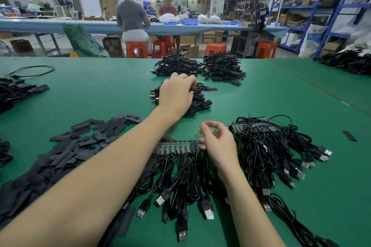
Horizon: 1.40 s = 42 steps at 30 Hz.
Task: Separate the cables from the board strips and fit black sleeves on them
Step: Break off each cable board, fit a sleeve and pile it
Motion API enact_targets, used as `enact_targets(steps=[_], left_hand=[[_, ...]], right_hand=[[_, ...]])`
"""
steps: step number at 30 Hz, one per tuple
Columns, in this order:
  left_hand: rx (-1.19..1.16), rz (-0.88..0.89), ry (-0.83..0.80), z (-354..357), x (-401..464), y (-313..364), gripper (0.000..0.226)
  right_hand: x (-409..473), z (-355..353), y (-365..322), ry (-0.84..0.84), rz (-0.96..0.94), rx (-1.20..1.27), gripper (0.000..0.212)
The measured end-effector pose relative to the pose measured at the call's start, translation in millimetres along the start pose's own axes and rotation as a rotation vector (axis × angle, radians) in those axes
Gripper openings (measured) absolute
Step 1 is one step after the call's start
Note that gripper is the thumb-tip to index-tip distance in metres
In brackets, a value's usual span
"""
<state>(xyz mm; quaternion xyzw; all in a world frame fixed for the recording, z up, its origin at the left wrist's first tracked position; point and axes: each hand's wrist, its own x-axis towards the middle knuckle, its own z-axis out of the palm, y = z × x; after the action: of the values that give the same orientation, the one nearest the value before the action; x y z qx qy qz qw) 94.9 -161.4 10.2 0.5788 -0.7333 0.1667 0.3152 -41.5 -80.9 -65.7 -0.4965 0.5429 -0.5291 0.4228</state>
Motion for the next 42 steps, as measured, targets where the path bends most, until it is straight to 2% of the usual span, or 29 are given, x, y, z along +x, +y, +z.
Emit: enact_targets(steps=[3, 5, 15, 20, 22, 25, 28, 30, 32, 37, 42], left_hand=[[0.237, 0.043, -0.191, 28, 11, -17, 0.017], [0.255, -0.010, -0.260, 39, 9, -27, 0.019], [0.147, -0.061, -0.317, 53, -16, -36, 0.036], [-0.101, -0.117, -0.197, 28, -29, -21, 0.025], [-0.256, -0.167, -0.219, 13, -37, -14, 0.017], [-0.402, -0.227, -0.405, -4, -59, -5, 0.014], [-0.306, -0.202, -0.649, -9, -79, 1, 0.020], [-0.280, -0.188, -0.699, -12, -83, 1, 0.017], [-0.344, -0.200, -0.715, -19, -82, -3, 0.013], [-0.644, -0.223, -0.695, -36, -71, -17, 0.012], [-0.798, -0.222, -0.735, -40, -68, -23, 0.011]], right_hand=[[1, 0, 2, -0.018, 0.010, -0.027, 0.011], [1, -1, 2, -0.013, 0.018, -0.029, 0.010], [2, -1, -1, -0.011, 0.032, -0.020, 0.008], [4, -8, -2, 0.009, -0.004, -0.115, 0.009], [4, -12, -4, 0.007, -0.029, -0.173, 0.010], [3, -16, -8, -0.006, -0.065, -0.364, 0.012], [0, -19, -9, -0.072, -0.045, -0.555, 0.011], [-1, -20, -10, -0.114, -0.021, -0.614, 0.011], [0, -22, -12, -0.142, 0.014, -0.574, 0.011], [0, -36, -22, -0.218, 0.118, -0.188, 0.011], [-7, -38, -26, -0.304, 0.167, -0.135, 0.022]])
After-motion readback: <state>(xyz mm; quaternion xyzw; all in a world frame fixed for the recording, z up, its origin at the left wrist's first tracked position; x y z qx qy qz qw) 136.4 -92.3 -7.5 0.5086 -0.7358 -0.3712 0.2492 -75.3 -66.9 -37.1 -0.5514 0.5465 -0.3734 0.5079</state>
